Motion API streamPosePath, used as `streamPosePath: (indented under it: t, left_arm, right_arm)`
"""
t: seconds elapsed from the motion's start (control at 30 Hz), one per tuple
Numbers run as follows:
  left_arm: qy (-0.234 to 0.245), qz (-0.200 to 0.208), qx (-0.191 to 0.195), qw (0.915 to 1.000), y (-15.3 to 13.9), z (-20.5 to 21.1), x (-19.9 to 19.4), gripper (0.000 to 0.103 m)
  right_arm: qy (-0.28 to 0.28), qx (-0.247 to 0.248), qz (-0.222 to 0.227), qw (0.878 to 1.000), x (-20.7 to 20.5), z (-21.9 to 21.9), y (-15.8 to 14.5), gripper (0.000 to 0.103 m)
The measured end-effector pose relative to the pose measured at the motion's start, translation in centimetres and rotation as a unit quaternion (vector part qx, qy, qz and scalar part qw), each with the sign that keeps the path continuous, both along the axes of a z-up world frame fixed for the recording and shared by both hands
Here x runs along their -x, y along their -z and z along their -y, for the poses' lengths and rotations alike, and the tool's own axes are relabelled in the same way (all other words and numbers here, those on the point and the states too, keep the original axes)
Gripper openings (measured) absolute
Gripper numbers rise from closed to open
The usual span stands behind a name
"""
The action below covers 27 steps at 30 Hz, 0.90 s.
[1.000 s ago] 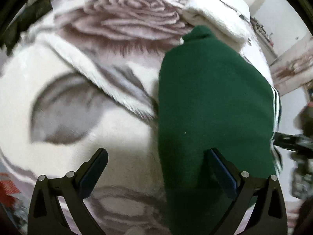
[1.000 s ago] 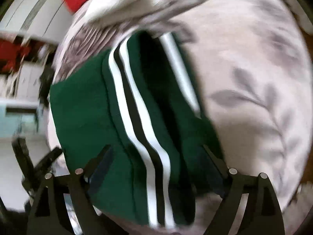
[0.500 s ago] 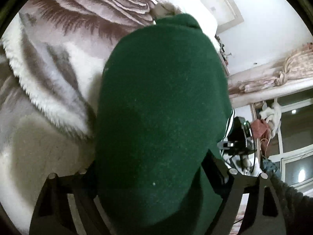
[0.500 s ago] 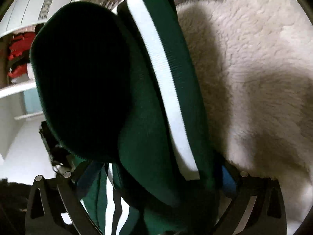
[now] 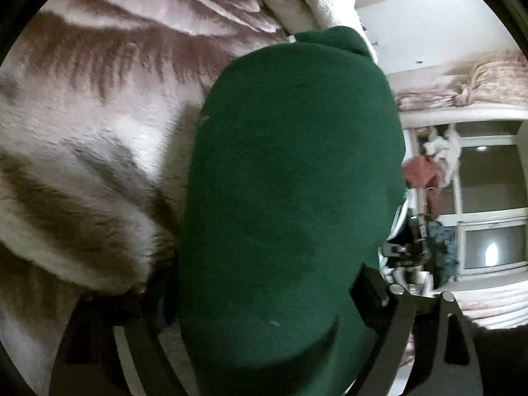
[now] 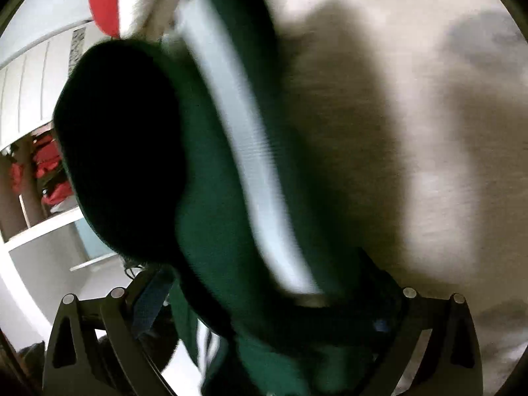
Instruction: Fold large clothes
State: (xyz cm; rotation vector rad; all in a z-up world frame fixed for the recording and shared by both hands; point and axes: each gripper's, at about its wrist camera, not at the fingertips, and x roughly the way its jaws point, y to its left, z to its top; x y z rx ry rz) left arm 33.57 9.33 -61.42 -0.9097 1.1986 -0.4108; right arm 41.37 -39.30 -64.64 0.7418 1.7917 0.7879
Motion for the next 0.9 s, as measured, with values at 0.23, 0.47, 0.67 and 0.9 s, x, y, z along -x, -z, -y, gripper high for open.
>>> streamPosePath:
  t: [0.23, 0.47, 0.67, 0.9]
  left_arm:
    - [-0.003, 0.018, 0.023, 0.9996, -0.2, 0.4, -0.2, 0.089]
    - [0.019, 0.020, 0.011, 0.9996, -0.6, -0.5, -1.6, 0.087]
    - [0.034, 0.032, 0.005, 0.9989, -0.9, -0.2, -1.6, 0.076]
    - [0.043, 0.069, -0.012, 0.9966, -4.5, 0.3, -1.7, 0.056]
  right_arm:
    - [0.000, -0.014, 0.003, 1.000, 0.8, -1.8, 0.5, 0.103]
    - [0.055, -0.062, -0.024, 0.996, 2.7, -2.8, -1.5, 0.084]
    - [0.071, 0.024, 0.007, 0.997, 3.3, -2.1, 0.0, 0.094]
    - [0.096, 0.019, 0.049, 0.994, 3.2, -2.1, -3.7, 0.063]
